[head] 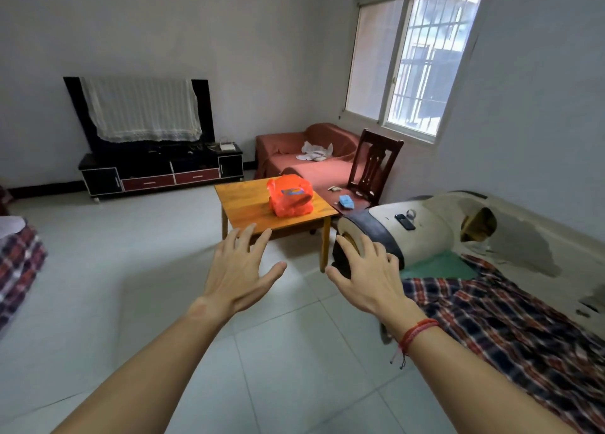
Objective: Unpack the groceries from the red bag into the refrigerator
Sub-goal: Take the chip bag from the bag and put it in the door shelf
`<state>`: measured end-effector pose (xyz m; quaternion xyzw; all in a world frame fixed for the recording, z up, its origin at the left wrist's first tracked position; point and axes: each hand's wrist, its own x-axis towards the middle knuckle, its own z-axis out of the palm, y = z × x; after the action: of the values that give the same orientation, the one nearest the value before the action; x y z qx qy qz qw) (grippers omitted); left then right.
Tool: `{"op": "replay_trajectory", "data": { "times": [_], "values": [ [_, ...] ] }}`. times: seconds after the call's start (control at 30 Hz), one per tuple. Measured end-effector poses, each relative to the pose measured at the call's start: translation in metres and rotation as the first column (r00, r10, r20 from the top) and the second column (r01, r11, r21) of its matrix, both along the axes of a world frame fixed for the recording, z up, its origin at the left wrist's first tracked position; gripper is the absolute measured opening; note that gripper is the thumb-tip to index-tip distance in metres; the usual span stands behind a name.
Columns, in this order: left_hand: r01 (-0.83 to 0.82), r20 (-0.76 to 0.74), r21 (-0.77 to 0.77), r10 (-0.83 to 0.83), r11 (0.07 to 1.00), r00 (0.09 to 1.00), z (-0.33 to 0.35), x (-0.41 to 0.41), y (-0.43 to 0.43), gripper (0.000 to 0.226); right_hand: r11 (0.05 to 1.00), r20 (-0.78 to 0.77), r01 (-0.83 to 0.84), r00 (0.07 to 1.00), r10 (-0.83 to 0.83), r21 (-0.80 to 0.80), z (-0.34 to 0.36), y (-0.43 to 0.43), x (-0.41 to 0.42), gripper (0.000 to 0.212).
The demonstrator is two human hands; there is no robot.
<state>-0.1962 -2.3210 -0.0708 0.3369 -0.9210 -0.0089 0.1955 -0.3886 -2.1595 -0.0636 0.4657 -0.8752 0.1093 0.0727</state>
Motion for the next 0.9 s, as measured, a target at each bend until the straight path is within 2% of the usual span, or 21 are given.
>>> {"op": "replay_trajectory", "data": {
  "times": [0.43,0.9],
  "values": [
    [0.025,0.020,0.017,-0.026,1.000,0.999,-0.011,-0.131,-0.211,0.084,0.999,0.005,0.038,0.999,-0.038,0.018,-0.004,-0.210,-0.123,0.070],
    [0.053,0.089,0.077,-0.060,0.996,0.994,-0.041,-0.278,-0.367,0.089,0.995,0.026,0.058,0.998,-0.060,0.075,-0.047,-0.365,-0.270,0.071]
  ]
}}
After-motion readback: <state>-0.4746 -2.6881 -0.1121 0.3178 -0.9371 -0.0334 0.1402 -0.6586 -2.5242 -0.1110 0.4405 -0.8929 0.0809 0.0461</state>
